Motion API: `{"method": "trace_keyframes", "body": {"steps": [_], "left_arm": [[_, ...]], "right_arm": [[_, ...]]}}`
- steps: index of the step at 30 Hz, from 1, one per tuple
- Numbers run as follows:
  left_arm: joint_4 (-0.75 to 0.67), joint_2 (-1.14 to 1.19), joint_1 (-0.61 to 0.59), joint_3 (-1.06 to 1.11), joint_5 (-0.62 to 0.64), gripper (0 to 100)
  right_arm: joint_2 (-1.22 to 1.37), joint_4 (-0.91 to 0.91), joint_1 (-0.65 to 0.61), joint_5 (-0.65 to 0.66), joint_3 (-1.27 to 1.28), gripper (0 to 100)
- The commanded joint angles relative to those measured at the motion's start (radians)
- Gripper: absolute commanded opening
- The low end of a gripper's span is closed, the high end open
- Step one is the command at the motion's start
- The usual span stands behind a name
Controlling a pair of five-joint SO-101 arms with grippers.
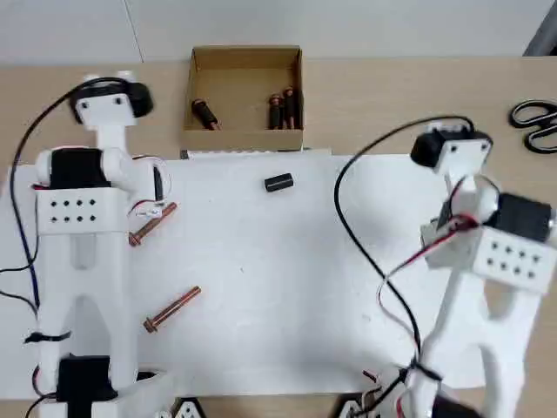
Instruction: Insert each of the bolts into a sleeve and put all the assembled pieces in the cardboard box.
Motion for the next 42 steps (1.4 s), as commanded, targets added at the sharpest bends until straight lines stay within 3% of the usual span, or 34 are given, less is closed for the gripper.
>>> {"method": "trace_keyframes", "body": {"steps": [1,8,16,22,35,42], "left_arm": [[0.021,-0.020,-0.006,-0.048,0.100,1],[0.020,-0.106,0.011,-0.045,0.224,1],[0.006,-0.107,0.020,0.062,0.767,1],[-0.150,-0.107,0.041,0.185,0.977,1],[-0.643,-0.109,-0.028,0.463,1.059,2],[-0.767,-0.109,-0.068,0.630,1.066,17]], "right_arm": [[-0.140,0.004,0.050,-0.012,0.087,1.0],[-0.384,0.005,0.125,-0.012,0.276,1.0],[-0.558,-0.042,0.203,-0.003,0.394,0.9],[-0.591,-0.050,0.254,0.017,0.411,0.9],[-0.588,-0.053,0.263,0.017,0.413,0.9],[-0.588,-0.050,0.263,0.020,0.413,0.9]]}}
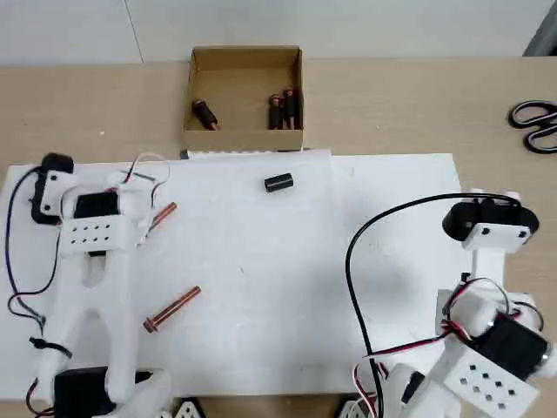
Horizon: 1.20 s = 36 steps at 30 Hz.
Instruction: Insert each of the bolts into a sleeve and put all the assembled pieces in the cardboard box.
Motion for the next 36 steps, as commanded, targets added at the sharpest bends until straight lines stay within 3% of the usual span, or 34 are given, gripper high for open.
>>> {"method": "trace_keyframes", "body": {"steps": [1,12,29,36], "left_arm": [[-0.041,-0.041,-0.008,0.027,0.006,17],[-0.046,0.097,-0.009,0.038,0.006,17],[0.069,0.261,-0.009,-0.214,0.026,18],[0.118,0.262,-0.092,-0.211,0.026,18]], "right_arm": [[-0.010,-0.018,0.010,0.012,-0.006,0.9],[-0.008,-0.022,0.010,0.011,-0.005,0.9],[-0.010,-0.048,0.012,0.018,0.032,0.9],[-0.013,-0.050,0.012,0.029,0.038,0.9]]}}
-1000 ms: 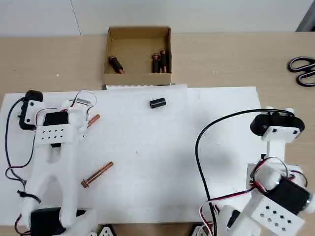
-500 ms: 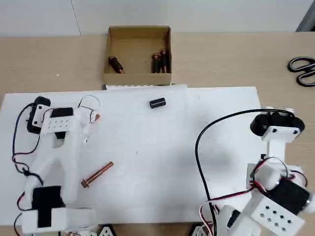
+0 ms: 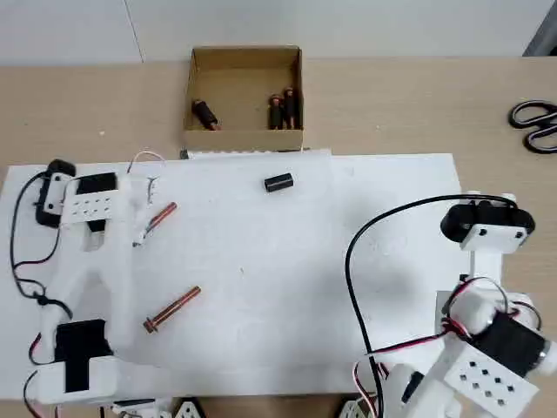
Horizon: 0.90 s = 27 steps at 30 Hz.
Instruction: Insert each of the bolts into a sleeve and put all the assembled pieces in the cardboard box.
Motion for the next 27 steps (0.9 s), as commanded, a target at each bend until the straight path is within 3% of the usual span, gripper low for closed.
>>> {"method": "trace_keyframes", "body": {"steps": [1,19,27], "left_arm": [[0.029,-0.005,-0.034,-0.025,0.005,18],[0.120,-0.003,0.048,-0.022,0.000,18],[0.071,0.014,0.040,-0.016,-0.002,18]], "right_arm": [[-0.013,-0.022,0.005,0.012,-0.003,0.9],[-0.013,-0.022,0.005,0.012,-0.003,0.9],[-0.015,-0.022,0.005,0.012,-0.003,0.9]]}}
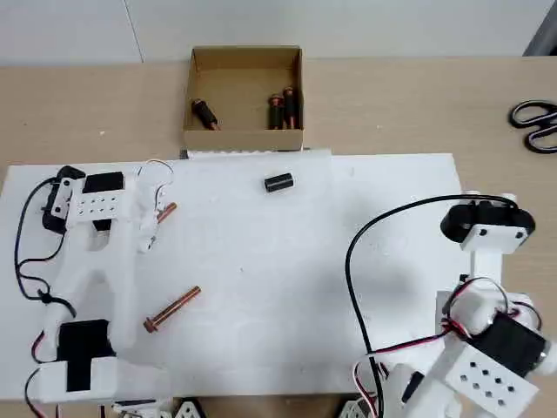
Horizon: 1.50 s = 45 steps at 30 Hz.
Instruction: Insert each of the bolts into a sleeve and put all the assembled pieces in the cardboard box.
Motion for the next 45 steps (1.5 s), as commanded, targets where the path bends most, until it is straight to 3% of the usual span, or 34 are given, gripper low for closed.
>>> {"method": "trace_keyframes", "body": {"steps": [1,10,19,27,32,38,45], "left_arm": [[-0.040,0.031,-0.015,-0.019,0.002,18],[-0.046,0.296,-0.130,-0.120,0.002,18],[-0.046,0.348,-0.132,-0.153,0.002,17],[-0.046,0.348,-0.137,-0.154,0.002,1],[-0.041,0.348,-0.133,-0.173,0.002,1],[0.121,0.347,-0.132,-0.355,-0.021,1],[0.359,0.347,-0.087,-0.575,-0.241,1]], "right_arm": [[-0.015,-0.022,0.005,0.012,-0.003,0.9],[-0.016,-0.015,0.005,0.014,-0.003,0.9],[-0.016,-0.016,0.005,0.014,-0.003,0.4],[-0.016,-0.022,0.005,0.014,-0.005,0.4],[-0.018,-0.021,0.005,0.014,-0.005,0.4],[-0.018,-0.019,0.005,0.014,-0.005,0.4],[-0.018,-0.019,0.005,0.014,-0.005,0.4]]}}
